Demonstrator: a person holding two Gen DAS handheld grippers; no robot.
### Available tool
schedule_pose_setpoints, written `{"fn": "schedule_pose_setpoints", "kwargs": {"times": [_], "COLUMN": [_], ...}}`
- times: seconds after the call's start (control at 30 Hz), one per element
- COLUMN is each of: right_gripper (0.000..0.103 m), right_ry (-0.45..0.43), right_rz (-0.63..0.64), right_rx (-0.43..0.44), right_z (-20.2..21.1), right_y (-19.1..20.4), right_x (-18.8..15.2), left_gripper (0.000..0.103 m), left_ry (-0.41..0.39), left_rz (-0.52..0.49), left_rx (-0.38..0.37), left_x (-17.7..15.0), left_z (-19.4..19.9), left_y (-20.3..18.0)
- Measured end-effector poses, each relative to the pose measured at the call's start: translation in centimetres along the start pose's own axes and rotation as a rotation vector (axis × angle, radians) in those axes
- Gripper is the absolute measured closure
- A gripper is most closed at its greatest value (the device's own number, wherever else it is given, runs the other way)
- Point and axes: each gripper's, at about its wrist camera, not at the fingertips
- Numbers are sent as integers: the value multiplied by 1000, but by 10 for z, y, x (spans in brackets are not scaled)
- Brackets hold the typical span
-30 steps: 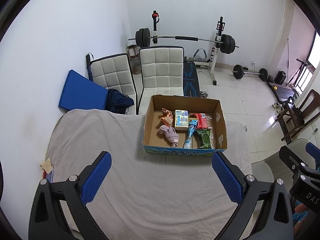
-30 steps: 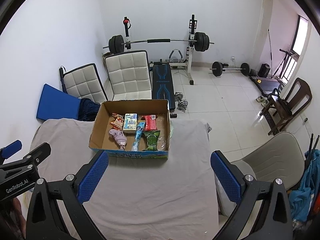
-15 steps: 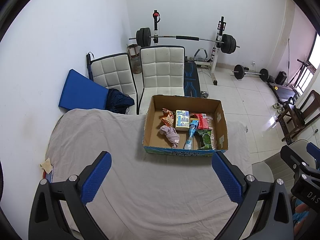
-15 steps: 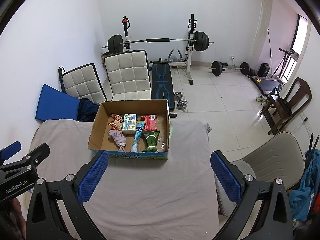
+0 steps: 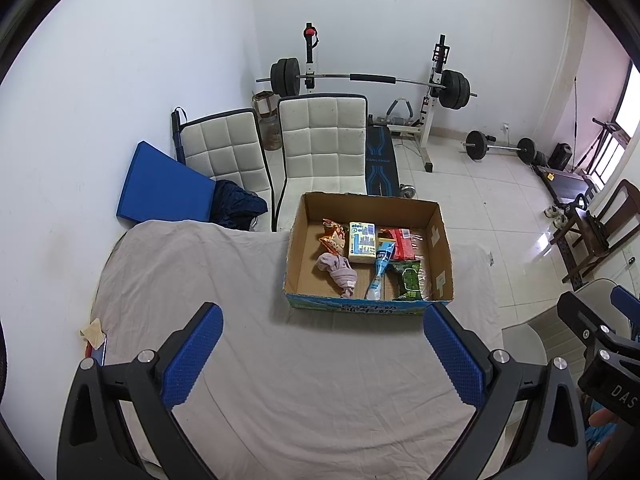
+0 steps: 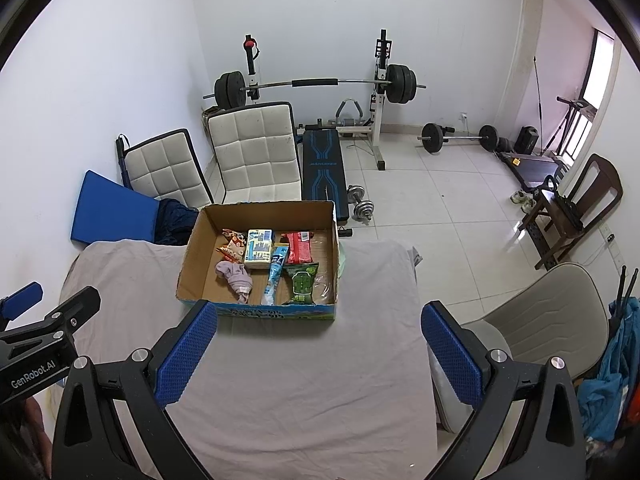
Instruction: Organize soft objects
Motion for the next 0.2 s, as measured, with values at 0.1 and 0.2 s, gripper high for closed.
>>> {"fn": "schedule_pose_setpoints", "kwargs": {"times": [0.1, 0.2], "right_gripper": [0, 0], "right_ry": [-2, -4], "right_rz": [0, -1], "right_rx": [-1, -2], "right_z": [0, 1], "right_y": [0, 0], "right_x": [0, 2], "left_gripper": [0, 0], "left_ry": [-2, -3], "left_rz": [0, -1], "left_rx": [1, 1], "left_x": [0, 2], "left_z": [-1, -2], "left_y": [0, 0]}}
Point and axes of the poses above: each gripper's, at about its wrist camera, not at the fingertips, and z roughly against the way its jaws point, y to its left, x to its top, and after that the axes turned 6 degrees about -z, right-handed
